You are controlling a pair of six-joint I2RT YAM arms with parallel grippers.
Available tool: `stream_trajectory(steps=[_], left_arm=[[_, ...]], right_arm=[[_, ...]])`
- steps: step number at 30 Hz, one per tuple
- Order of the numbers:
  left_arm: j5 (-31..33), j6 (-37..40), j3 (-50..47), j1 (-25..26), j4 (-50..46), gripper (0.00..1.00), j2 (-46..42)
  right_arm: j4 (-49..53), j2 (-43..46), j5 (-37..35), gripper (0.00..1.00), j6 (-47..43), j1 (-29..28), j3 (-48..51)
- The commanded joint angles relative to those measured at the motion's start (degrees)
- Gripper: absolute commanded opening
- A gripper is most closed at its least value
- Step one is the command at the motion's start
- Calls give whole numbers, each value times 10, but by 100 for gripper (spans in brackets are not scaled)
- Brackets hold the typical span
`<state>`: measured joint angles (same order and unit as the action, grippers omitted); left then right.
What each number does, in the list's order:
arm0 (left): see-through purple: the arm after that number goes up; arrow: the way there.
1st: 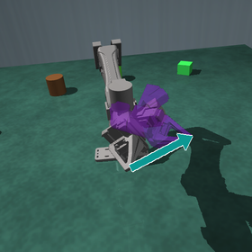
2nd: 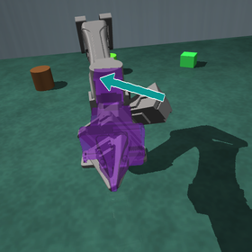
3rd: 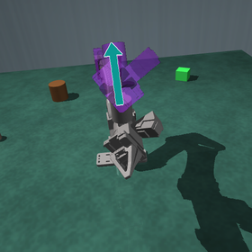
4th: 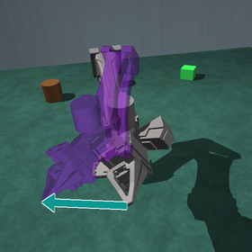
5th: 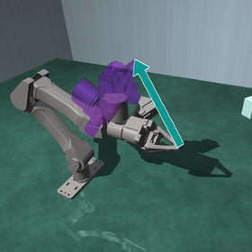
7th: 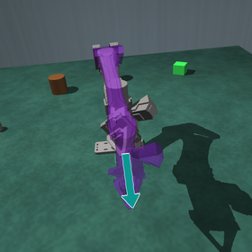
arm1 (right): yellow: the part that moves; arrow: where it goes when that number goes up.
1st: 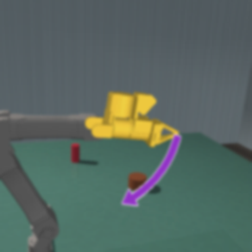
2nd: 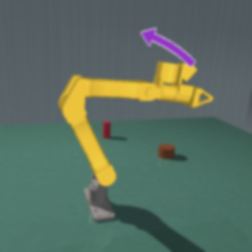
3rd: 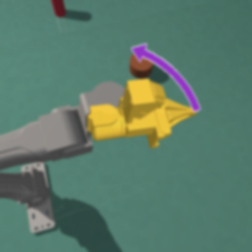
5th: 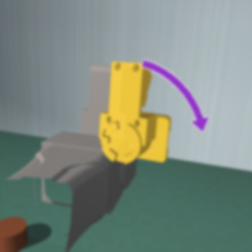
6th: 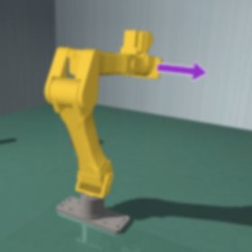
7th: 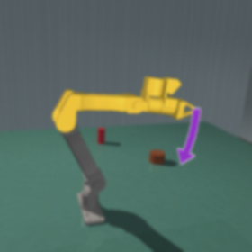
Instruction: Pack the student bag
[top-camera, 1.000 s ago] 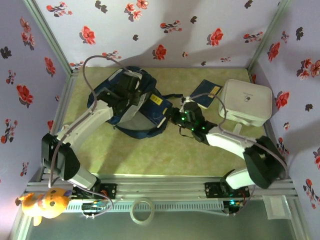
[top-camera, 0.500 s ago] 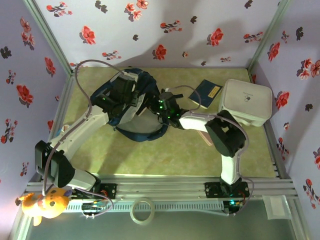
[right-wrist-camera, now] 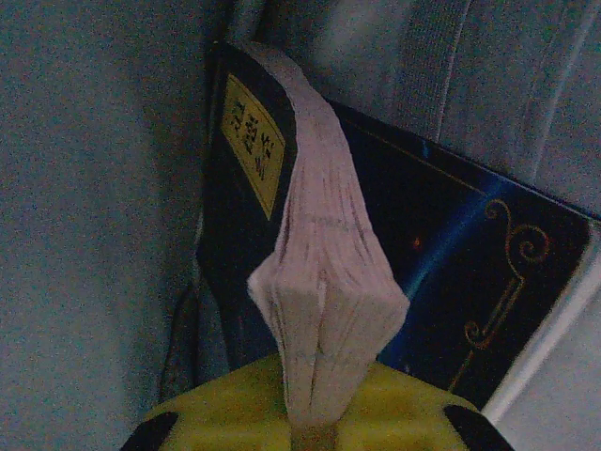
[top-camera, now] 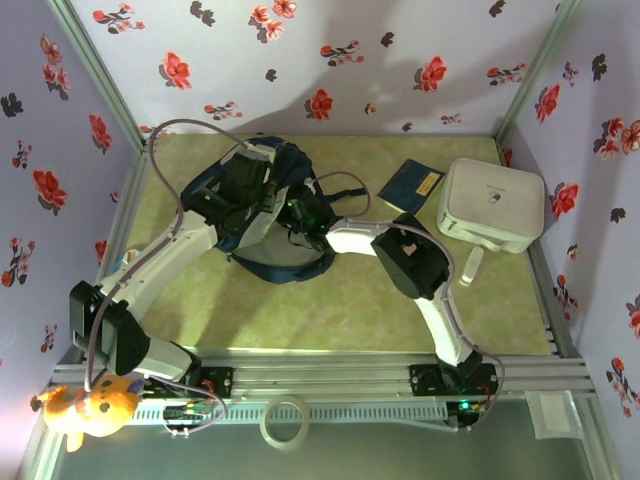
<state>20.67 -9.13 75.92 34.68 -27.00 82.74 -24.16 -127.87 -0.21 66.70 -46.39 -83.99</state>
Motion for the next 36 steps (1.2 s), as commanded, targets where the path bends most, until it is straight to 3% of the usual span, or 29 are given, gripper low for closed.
stream_trajectory(steps=[1, 8, 14, 19, 26, 31, 34, 36], left_arm=[[29, -11, 33, 2, 71, 0, -35], [29, -13, 17, -9, 65, 0, -42], [27, 0, -4, -23, 64, 0, -40], [23, 18, -30, -42, 45, 0, -40], [-11, 153, -67, -49, 4, 0, -29], [-39, 164, -63, -49, -29, 19, -15], [-106, 161, -61, -49, -41, 54, -20], [-143, 152, -63, -48, -28, 64, -28]], right_arm=[[0, -31, 0, 15, 13, -3, -38], [-28, -6, 17, 31, 18, -1, -15], [-32, 105, 29, 50, -13, 10, 91], [-12, 219, 9, 57, -48, 11, 207], [111, 326, -83, 70, -160, 14, 303], [189, 384, -181, 80, -168, 27, 353], [257, 394, -215, 84, -175, 55, 336], [301, 389, -204, 85, -179, 83, 311]])
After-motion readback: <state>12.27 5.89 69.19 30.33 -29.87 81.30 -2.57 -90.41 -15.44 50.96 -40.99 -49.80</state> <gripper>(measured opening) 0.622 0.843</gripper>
